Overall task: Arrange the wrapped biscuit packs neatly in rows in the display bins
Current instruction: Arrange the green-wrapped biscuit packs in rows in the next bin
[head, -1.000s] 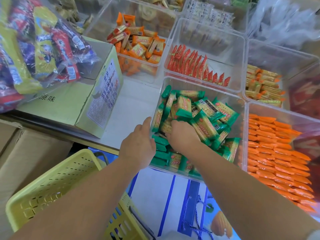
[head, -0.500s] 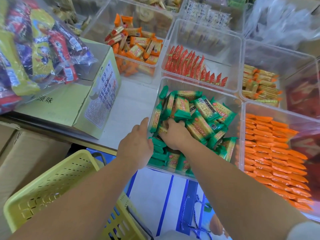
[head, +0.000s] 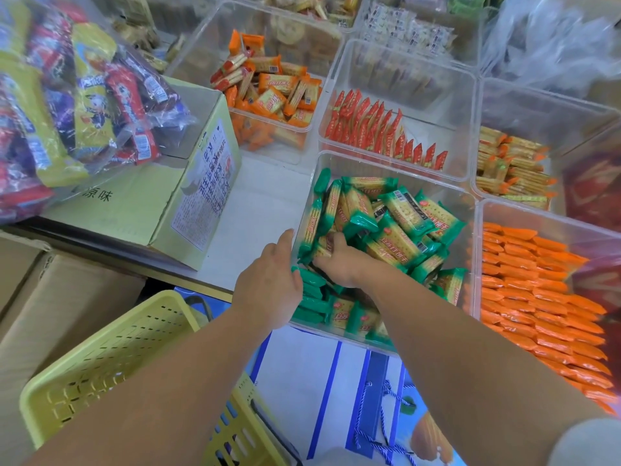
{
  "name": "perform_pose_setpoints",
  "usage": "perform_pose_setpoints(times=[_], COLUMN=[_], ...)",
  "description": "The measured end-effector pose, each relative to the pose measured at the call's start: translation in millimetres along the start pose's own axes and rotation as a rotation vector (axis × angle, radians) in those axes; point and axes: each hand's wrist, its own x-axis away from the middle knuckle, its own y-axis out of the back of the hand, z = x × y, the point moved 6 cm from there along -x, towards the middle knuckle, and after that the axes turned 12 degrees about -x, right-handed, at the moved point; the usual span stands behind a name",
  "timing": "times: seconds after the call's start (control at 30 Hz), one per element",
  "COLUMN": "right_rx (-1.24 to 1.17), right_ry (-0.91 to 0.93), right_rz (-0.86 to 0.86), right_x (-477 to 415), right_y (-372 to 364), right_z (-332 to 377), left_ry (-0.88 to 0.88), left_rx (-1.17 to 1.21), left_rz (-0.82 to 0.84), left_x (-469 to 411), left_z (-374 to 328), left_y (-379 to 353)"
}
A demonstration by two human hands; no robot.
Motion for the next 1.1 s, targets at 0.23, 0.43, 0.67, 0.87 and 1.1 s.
perform_pose_setpoints(times=[0.23,0.43,0.67,0.87,1.1], right_rx=[-0.095,-0.115,-0.041,0.179,0.254], right_ry=[0.016,0.068,0.174,0.246,0.213], right_rz=[0.029,0.082,0.11,-0.071,-0.086], right_x=[-3,3,15,23,18], right_y=[6,11,26,31,10], right_z=[-3,-1,0,1,5], left_ry=[-0.001,-0.008,-0.015,-0.013,-0.021], left_rx=[-0.004,-0.005,-0.016,-0.026,-0.047], left_rz=[-0.006,-0.004,-0.009,-0.004,0.01], left_x=[0,-1,1,1,2], left_z=[0,0,-1,-1,-2], left_y=[0,1,4,5,5])
